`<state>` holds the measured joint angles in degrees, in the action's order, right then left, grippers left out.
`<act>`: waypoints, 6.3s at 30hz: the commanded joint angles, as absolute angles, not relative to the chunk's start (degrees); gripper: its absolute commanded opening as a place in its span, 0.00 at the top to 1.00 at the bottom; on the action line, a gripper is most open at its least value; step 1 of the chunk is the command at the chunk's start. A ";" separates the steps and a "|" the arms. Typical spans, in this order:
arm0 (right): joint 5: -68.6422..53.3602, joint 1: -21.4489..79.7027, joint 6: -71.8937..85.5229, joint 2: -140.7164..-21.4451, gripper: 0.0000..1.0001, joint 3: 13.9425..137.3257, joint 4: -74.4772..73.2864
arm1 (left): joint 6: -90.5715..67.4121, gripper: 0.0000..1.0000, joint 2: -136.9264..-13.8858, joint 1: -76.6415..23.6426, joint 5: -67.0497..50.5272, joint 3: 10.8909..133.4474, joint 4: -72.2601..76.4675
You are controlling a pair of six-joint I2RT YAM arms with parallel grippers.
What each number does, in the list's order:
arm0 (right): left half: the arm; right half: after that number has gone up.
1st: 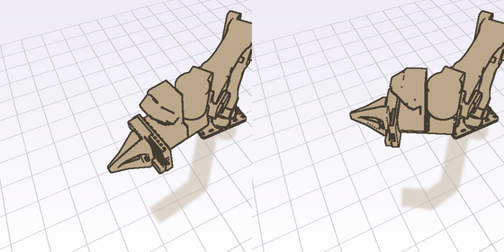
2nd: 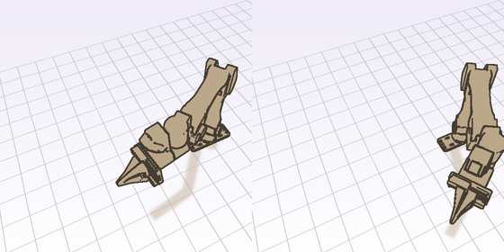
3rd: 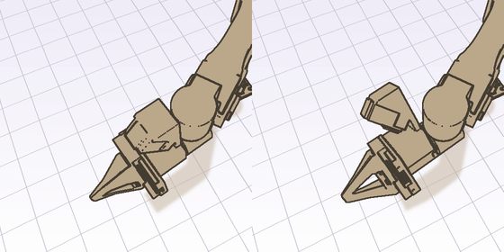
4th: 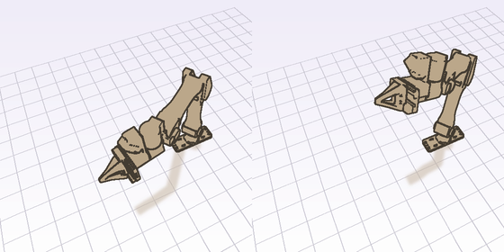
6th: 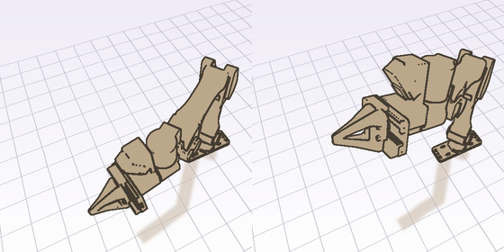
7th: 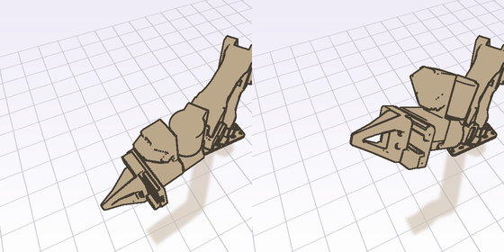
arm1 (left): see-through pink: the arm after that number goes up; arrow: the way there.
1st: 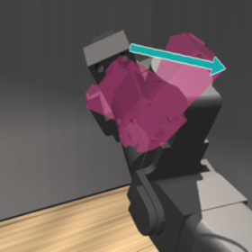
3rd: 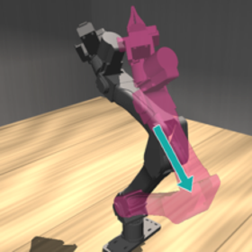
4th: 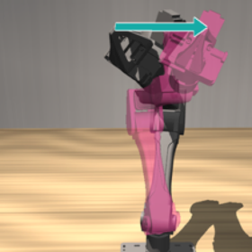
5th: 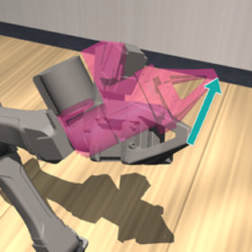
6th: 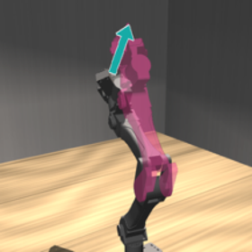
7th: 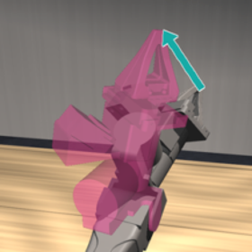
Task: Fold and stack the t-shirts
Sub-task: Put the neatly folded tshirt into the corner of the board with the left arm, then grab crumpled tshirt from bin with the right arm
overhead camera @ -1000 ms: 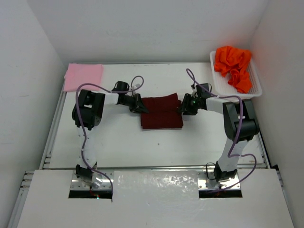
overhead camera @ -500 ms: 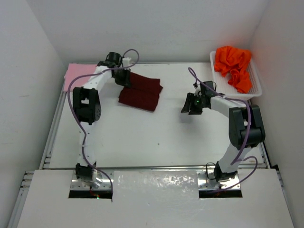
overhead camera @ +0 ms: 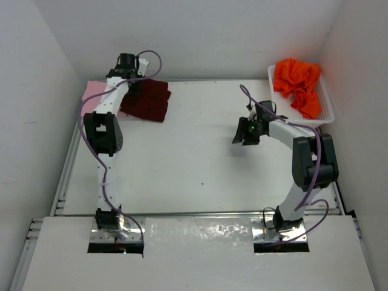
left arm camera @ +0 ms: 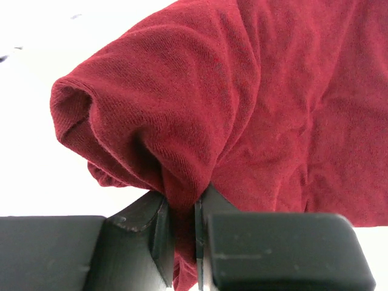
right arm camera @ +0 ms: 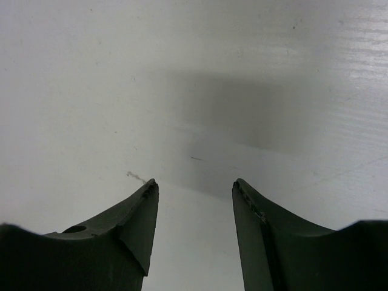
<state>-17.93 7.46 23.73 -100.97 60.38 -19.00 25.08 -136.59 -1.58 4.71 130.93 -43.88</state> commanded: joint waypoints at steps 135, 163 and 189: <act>11.75 -11.61 28.66 -127.25 0.48 118.11 -21.19 | 24.38 0.00 -110.48 2.46 -16.95 114.86 -34.10; 19.25 -14.24 21.09 -155.73 0.20 132.80 -8.09 | 22.68 0.00 -115.84 -3.43 -7.03 117.69 -39.38; 28.73 -6.42 29.96 -115.06 1.00 80.08 29.70 | 23.47 0.00 -109.26 -4.22 -3.87 107.58 -36.65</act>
